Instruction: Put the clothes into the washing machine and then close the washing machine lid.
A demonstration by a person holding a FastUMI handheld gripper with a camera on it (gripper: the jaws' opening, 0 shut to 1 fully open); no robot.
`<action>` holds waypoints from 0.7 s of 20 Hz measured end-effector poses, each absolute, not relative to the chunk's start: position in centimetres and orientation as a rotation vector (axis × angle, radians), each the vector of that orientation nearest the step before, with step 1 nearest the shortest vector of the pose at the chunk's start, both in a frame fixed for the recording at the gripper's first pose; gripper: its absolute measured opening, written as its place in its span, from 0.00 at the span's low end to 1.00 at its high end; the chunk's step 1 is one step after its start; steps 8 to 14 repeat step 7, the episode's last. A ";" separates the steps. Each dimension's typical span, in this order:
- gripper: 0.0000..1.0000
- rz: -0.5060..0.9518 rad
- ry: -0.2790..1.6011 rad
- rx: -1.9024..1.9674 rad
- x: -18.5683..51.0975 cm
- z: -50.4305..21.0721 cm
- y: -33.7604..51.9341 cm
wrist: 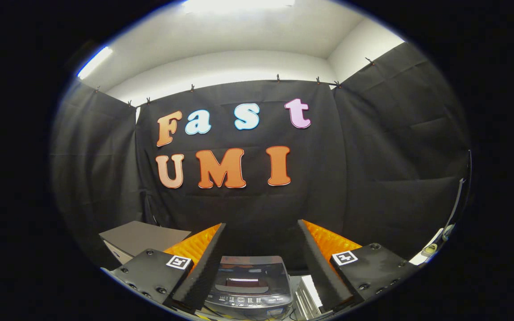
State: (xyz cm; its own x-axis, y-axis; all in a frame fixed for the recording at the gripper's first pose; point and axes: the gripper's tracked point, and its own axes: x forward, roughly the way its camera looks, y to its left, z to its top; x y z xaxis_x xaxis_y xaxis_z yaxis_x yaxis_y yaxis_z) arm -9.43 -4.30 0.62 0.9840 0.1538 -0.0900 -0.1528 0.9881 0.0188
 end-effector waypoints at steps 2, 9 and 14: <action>0.99 0.157 0.090 0.005 -9.4 0.7 -4.1; 0.99 0.157 0.090 0.001 -9.2 0.8 -3.9; 0.99 0.157 0.090 0.001 -9.2 0.8 -3.9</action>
